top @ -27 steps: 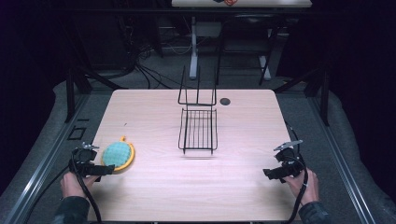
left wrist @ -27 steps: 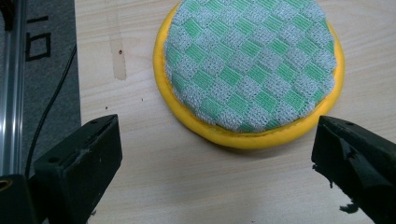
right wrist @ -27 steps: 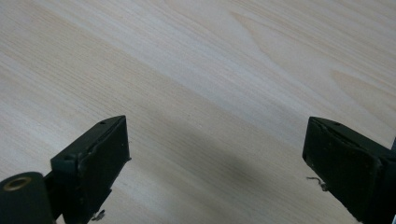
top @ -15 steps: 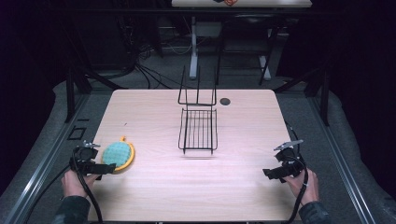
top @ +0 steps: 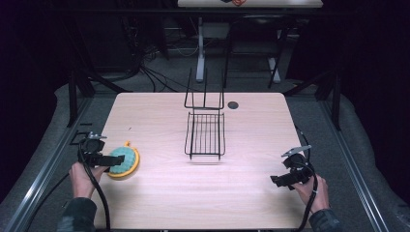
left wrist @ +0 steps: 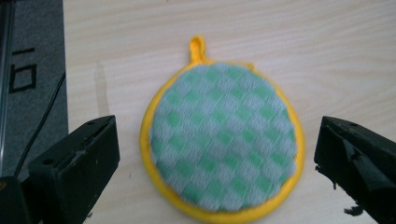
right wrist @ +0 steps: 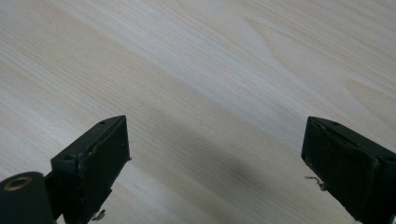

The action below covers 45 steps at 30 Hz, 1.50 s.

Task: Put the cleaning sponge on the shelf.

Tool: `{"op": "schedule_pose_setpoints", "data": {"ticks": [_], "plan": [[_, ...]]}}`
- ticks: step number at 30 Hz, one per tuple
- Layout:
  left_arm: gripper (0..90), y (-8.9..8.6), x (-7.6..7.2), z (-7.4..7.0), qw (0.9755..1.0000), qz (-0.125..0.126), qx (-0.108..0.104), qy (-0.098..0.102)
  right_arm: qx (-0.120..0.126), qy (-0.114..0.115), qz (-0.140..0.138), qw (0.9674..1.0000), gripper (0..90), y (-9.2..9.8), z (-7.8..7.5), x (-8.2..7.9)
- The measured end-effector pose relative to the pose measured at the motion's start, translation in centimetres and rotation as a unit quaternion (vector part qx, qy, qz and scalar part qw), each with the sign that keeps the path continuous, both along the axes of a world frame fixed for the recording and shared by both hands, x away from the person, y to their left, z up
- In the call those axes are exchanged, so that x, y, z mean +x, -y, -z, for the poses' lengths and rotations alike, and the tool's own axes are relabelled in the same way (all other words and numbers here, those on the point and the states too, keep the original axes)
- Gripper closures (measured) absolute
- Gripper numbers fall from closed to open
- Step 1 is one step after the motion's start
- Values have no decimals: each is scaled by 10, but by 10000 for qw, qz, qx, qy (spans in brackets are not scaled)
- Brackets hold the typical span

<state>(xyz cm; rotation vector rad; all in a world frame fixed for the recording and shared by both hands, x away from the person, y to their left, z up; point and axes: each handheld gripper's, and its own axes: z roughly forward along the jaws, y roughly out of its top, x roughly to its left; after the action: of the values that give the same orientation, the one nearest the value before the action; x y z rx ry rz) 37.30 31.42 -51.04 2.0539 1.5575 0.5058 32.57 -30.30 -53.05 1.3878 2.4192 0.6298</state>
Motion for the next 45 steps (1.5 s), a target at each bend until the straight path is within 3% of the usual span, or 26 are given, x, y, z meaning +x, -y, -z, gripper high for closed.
{"op": "schedule_pose_setpoints", "data": {"ticks": [7,12,15,19,25,27,29,32,41,45], "plan": [[0,15,23,-5,9998,132,-51,114,29,45,-69,10000,86,-3,-1,-1],[1,21,34,3,9998,187,33,14,50,7,-79,10000,95,0,0,0],[10,13,39,8,9999,109,-23,-59,-8,-6,-84,10000,123,-1,1,-1],[100,2,41,13,9999,11,-130,-112,14,37,-107,9999,125,-1,-1,-1],[230,-7,42,19,9996,-69,-80,-258,-16,35,-159,9999,130,-2,1,-1],[249,-11,43,25,9992,-121,-42,-365,-89,40,-189,9998,130,-1,0,-1],[293,-14,44,29,9988,-147,-56,-473,-13,76,-203,9998,128,-2,-1,-2],[390,-18,43,35,9977,-86,-342,-573,-13,61,-206,9998,127,-1,0,-1],[587,-12,40,35,9980,-82,-250,-577,-172,60,-231,9996,136,-2,-1,-3],[659,-9,38,35,9988,-73,-35,-481,-122,123,-219,9996,137,-2,0,-3]]}}
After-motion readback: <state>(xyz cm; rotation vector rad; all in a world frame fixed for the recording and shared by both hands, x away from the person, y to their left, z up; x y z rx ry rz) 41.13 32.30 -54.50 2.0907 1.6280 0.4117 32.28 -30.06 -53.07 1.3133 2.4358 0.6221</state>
